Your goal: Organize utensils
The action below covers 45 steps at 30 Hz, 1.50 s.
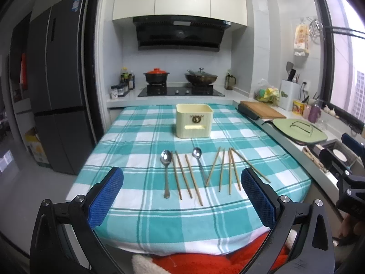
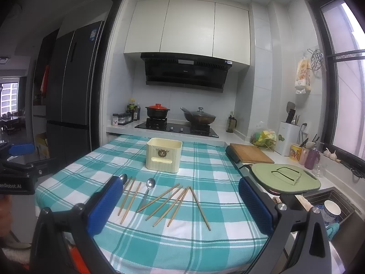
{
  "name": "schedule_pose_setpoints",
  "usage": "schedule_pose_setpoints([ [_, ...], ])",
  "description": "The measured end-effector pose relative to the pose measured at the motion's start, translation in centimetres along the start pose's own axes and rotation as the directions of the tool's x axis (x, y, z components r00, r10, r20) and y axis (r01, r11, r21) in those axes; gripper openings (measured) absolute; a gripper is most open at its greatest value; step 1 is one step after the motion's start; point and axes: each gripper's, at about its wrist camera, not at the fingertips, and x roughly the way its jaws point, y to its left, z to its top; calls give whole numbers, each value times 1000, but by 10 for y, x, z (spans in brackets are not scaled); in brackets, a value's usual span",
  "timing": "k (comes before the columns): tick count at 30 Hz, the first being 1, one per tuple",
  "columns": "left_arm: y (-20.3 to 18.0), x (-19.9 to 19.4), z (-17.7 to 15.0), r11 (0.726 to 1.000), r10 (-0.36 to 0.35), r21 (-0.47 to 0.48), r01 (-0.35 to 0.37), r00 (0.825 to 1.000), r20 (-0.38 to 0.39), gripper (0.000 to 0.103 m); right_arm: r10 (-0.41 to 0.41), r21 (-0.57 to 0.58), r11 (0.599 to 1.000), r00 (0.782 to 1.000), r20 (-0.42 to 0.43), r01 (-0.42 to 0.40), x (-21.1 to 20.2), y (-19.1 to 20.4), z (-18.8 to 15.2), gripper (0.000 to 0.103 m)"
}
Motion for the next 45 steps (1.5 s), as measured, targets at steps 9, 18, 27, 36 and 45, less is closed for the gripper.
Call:
schedule_pose_setpoints([
  [9, -4, 6, -1, 1000, -1, 16, 1, 1000, 1, 103, -7, 23, 1000, 1000, 9, 7, 1, -7, -1, 103],
  [18, -6, 7, -1, 1000, 2, 18, -2, 1000, 5, 103, 13, 31, 999, 1000, 2, -13, 7, -5, -2, 103],
  [27, -9, 11, -5, 1000, -5, 22, 5, 1000, 2, 103, 14, 42, 999, 1000, -6, -14, 7, -8, -7, 103],
  [36, -10, 12, -5, 1000, -6, 20, 6, 1000, -3, 103, 20, 48, 999, 1000, -17, -20, 9, -8, -8, 103],
  [45, -12, 11, -4, 1000, -8, 30, 8, 1000, 4, 103, 20, 53, 998, 1000, -19, -19, 10, -9, -8, 103],
])
